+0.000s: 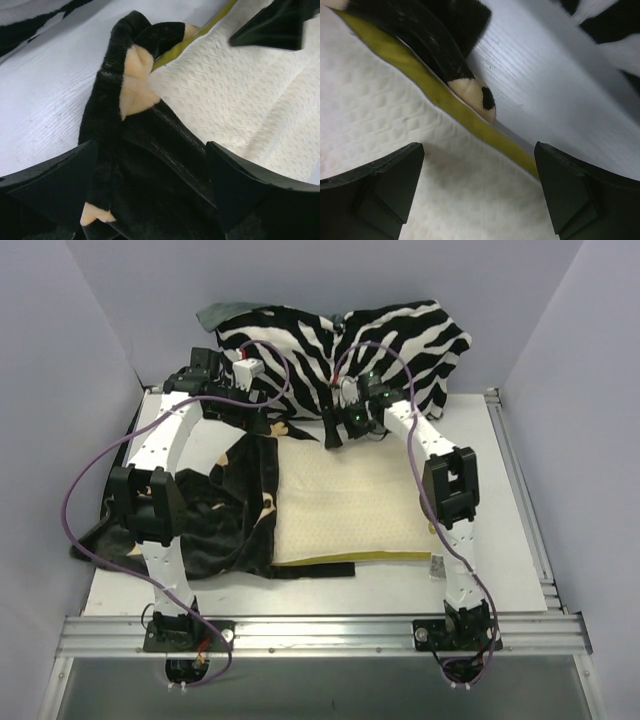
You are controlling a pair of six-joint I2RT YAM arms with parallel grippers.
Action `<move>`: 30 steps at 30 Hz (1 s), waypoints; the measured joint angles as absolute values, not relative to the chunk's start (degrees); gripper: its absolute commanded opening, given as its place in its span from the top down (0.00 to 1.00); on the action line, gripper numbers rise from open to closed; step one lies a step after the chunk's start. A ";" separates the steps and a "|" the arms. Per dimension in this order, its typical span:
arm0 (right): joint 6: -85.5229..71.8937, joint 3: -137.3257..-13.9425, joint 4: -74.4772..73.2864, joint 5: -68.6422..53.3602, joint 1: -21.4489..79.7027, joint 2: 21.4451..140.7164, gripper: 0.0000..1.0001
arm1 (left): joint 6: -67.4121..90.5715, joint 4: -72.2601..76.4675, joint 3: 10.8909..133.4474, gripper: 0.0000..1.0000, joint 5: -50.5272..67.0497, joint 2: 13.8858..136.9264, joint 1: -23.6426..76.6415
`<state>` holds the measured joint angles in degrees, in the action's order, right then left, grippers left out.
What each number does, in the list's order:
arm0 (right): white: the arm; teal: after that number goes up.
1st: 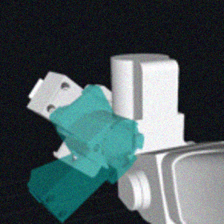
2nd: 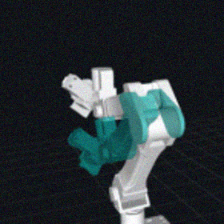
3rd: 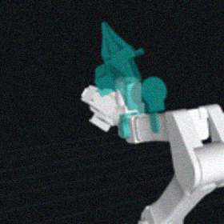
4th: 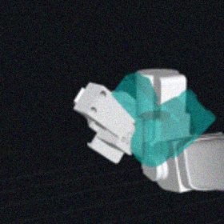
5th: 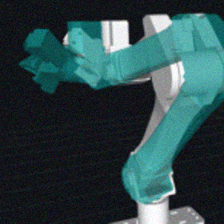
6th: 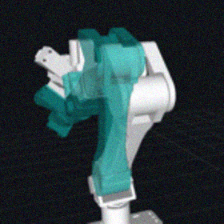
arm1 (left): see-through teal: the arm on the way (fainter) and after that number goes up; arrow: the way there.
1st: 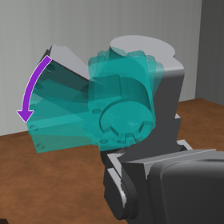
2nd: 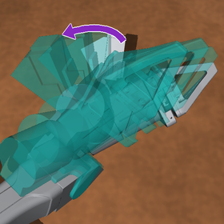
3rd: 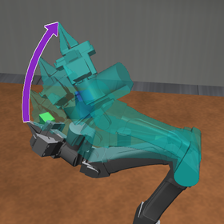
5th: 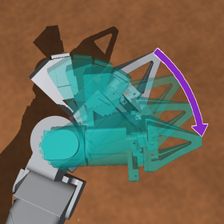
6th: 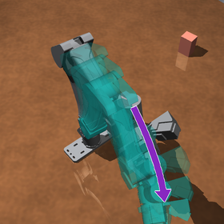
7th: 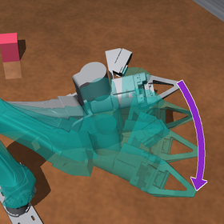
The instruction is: Put the pillow into the pillowcase
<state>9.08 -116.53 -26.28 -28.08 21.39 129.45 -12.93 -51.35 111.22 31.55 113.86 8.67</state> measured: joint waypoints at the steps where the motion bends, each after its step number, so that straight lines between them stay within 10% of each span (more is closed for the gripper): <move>1: 9.08 -117.49 -26.76 -28.77 21.43 131.92 0.00 | -12.91 -51.35 112.20 0.02 31.51 114.61 8.40; 4: 8.69 -117.47 -28.14 -32.12 21.56 136.62 0.11 | -13.80 -51.44 114.15 0.03 31.88 115.79 7.64; 11: 14.41 -103.37 -26.65 -38.89 24.67 129.27 0.98 | -15.79 -51.62 114.43 0.03 34.28 118.52 5.02; 30: 24.08 -88.92 -29.82 -39.42 27.77 113.65 1.00 | -19.86 -58.65 97.45 0.12 47.55 114.52 7.79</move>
<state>24.08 -88.92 -29.82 -39.42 27.77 113.65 -19.86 -58.65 97.45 47.55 114.52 7.79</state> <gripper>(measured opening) 0.121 0.941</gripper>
